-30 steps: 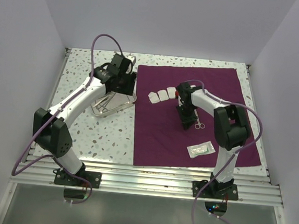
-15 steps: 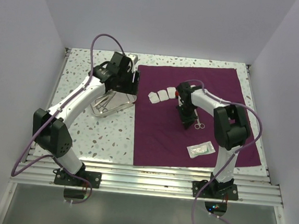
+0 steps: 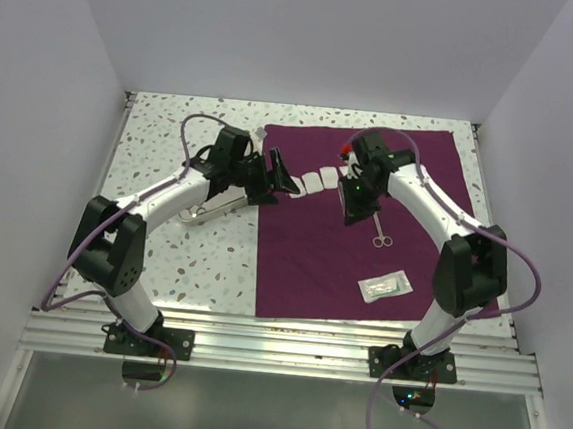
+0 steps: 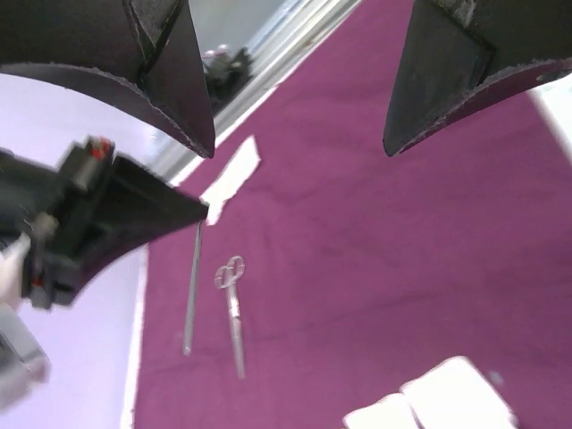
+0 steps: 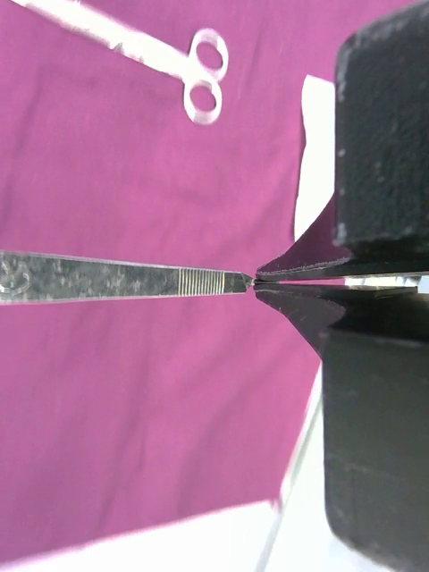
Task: Prepare the surgical pack
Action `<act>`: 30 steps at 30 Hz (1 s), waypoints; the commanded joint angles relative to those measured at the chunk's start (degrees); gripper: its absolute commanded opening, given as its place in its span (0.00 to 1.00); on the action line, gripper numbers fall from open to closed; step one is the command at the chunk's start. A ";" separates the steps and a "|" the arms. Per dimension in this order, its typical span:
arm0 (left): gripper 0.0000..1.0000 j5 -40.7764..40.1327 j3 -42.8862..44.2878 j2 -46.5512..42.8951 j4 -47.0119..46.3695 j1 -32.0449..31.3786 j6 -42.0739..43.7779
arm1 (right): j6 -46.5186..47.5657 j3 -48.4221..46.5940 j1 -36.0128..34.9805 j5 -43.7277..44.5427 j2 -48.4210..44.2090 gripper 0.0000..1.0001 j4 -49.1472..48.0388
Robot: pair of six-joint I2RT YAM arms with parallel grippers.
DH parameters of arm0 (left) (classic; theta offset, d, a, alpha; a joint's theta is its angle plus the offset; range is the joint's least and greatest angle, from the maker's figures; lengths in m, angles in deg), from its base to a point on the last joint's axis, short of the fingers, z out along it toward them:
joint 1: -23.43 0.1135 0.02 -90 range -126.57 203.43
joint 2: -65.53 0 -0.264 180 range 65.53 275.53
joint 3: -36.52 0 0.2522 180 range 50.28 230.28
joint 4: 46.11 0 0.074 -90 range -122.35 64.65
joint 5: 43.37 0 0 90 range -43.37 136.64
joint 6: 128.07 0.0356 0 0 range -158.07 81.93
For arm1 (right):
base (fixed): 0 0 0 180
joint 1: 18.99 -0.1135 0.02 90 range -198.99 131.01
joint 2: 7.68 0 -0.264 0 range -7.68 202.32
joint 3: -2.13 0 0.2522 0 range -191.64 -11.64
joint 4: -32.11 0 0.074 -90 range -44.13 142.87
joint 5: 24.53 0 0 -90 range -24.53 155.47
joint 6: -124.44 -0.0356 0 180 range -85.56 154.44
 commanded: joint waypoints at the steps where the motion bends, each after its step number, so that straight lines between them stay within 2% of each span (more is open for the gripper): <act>1: 0.80 6.24 -0.81 0.03 -17.59 0.10 -11.18 | -4.60 -1.05 -0.24 -10.06 -4.46 0.00 -2.17; 9: 0.80 6.25 -0.90 1.88 -23.48 -2.62 -14.88 | -9.35 -4.73 -4.19 -14.65 -2.98 0.00 -5.16; 13: 0.79 5.89 -1.16 2.49 -22.43 -3.15 -14.79 | -10.50 -7.11 -4.90 -15.71 -2.71 0.00 -5.25; 19: 0.69 6.24 -1.43 4.07 -22.60 -3.77 -14.62 | -12.60 -10.01 -6.40 -17.38 -2.53 0.00 -4.98; 22: 0.44 6.60 1.46 5.47 -20.24 -3.42 -11.90 | -13.14 -11.41 -7.27 -17.73 -2.10 0.00 -4.81; 23: 0.20 6.25 2.52 5.83 -18.84 -3.07 -10.67 | -13.31 -11.77 -7.36 -17.73 -1.83 0.00 -4.46; 24: 0.09 5.90 4.79 6.35 -15.95 -2.46 -7.62 | -13.66 -12.03 -7.45 -17.47 -1.66 0.01 -4.28; 25: 0.00 4.85 6.21 6.71 -12.36 -2.10 -5.58 | -13.75 -11.95 -7.45 -17.21 -1.39 0.07 -4.28; 26: 0.00 3.88 7.79 7.14 -6.14 -1.14 -0.60 | -13.58 -12.03 -7.45 -16.77 -0.96 0.20 -3.33; 28: 0.00 -1.73 13.06 7.41 1.18 -0.17 5.39 | -12.79 -12.38 -7.19 -12.21 -0.16 0.39 -1.22; 29: 0.00 -4.54 14.90 7.59 8.96 0.53 12.38 | -11.22 -12.47 -7.01 -10.10 0.19 0.53 -0.51; 30: 0.00 -11.70 19.36 7.85 13.39 0.71 16.02 | -10.33 -12.39 -5.88 -7.65 0.63 0.56 0.37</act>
